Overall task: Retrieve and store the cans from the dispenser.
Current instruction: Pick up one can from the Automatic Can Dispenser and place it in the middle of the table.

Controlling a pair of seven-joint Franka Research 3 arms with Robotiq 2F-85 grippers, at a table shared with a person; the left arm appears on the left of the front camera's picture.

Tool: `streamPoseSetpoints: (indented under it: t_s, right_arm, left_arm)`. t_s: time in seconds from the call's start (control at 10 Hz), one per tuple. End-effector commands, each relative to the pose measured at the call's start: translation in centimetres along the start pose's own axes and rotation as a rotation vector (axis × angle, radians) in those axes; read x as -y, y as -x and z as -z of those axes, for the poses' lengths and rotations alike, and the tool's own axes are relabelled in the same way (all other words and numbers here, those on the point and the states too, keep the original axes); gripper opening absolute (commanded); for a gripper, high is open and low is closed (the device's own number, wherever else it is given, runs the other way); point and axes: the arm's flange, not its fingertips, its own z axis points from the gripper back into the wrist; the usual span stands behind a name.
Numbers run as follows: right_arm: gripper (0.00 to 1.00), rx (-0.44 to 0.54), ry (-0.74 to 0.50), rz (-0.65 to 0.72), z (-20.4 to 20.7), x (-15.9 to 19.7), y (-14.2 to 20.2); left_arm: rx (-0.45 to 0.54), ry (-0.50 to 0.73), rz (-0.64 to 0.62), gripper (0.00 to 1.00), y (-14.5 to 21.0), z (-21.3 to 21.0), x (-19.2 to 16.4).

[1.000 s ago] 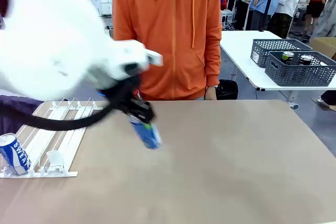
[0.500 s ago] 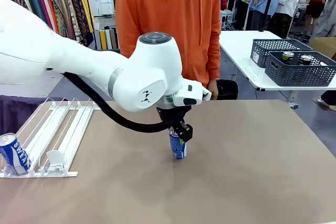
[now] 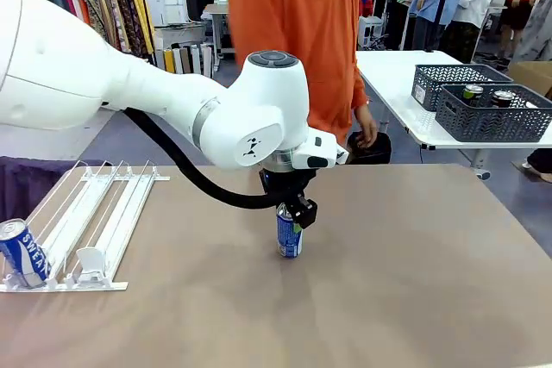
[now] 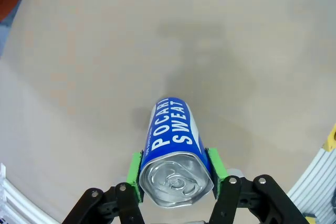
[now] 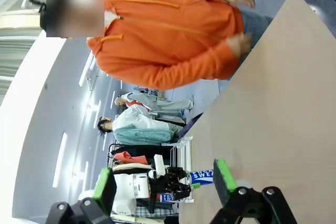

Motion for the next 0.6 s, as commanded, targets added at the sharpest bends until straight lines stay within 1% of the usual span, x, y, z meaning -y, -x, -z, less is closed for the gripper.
streamPoseSetpoints:
  t_s: [0.0,0.1,0.3,0.4,0.5]
  right_arm:
    - [1.00,0.008,-0.019,-0.012,0.1,-0.1,-0.1]
    - [1.00,0.008,-0.019,-0.012,0.1,-0.1,-0.1]
    - [1.00,0.008,-0.019,-0.012,0.1,-0.1,-0.1]
    - [1.00,0.008,-0.019,-0.012,0.1,-0.1,-0.1]
    - [1.00,0.008,-0.019,-0.012,0.1,-0.1,-0.1]
  left_arm:
    - [-0.009,-0.017,-0.030,0.48,-0.2,-0.1,0.0]
    - [-0.004,-0.025,-0.027,1.00,-0.2,-0.2,0.0]
    - [0.023,-0.026,-0.028,1.00,0.1,-1.0,0.0]
    - [0.048,-0.029,-0.039,1.00,0.5,-2.2,-0.3]
    - [0.088,-0.022,-0.050,1.00,1.5,-4.4,-0.5]
